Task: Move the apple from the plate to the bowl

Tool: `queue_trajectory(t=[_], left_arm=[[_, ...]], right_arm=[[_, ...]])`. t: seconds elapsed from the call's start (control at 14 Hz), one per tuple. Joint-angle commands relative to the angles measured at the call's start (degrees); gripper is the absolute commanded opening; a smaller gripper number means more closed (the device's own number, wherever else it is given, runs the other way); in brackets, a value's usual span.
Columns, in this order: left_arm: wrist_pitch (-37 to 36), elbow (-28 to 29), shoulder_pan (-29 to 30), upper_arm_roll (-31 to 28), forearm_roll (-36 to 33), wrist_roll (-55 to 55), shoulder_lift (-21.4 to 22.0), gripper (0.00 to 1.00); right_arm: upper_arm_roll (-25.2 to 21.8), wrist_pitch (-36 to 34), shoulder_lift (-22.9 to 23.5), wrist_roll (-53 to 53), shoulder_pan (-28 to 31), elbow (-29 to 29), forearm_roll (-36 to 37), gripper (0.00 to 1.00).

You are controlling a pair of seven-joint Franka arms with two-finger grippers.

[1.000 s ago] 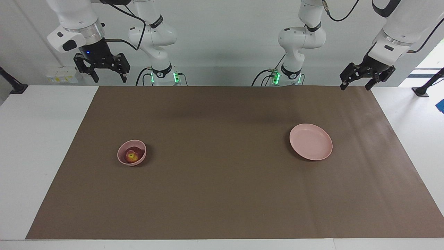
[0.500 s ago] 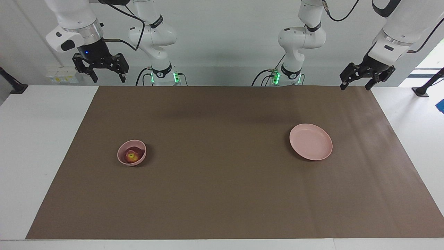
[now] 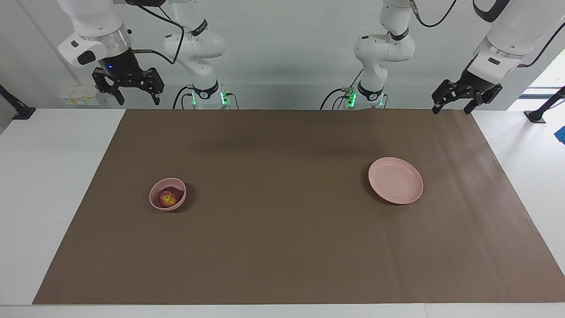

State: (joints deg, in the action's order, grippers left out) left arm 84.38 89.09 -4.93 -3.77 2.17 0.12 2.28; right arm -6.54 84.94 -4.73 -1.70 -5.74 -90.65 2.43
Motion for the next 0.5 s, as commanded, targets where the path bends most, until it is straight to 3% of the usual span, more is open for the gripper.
queue_trajectory(t=[0.0,0.43], left_arm=[[-1.32,-0.58,0.27,-0.19,0.21,0.50,0.09,1.00],[-1.50,-0.50,0.27,-0.19,0.21,0.85,0.18,1.00]], right_arm=[[0.21,-0.04,-0.89,0.12,0.65,-0.75,-1.64,1.00],[0.21,0.05,-0.89,0.12,0.65,-0.75,-1.64,1.00]])
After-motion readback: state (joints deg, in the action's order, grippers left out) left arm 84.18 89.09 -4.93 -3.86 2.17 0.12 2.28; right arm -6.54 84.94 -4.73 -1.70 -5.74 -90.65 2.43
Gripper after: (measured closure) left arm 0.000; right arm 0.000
